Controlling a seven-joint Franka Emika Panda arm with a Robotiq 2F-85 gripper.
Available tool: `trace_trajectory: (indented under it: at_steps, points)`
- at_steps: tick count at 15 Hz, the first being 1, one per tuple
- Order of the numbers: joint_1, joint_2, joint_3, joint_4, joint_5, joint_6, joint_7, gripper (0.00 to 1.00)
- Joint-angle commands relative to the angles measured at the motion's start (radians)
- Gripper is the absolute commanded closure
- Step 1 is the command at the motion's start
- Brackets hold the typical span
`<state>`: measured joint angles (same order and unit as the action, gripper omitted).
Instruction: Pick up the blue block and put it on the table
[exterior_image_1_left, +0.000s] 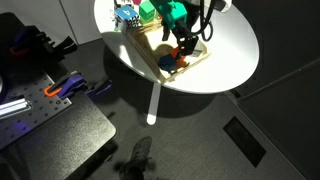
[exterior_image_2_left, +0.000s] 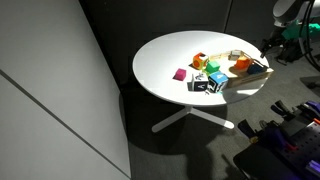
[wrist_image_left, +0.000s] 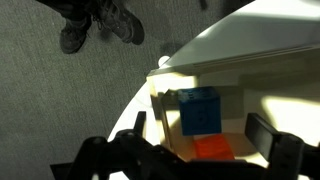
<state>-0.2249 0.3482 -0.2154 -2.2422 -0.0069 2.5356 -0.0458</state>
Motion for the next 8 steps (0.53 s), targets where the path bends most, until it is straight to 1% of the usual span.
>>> trace_trajectory:
  at_steps: [1,8]
  points:
    - [-0.014,0.070,0.003,0.051,-0.011,0.018,-0.018,0.00]
    - [-0.024,0.166,0.018,0.082,-0.001,0.089,-0.028,0.00]
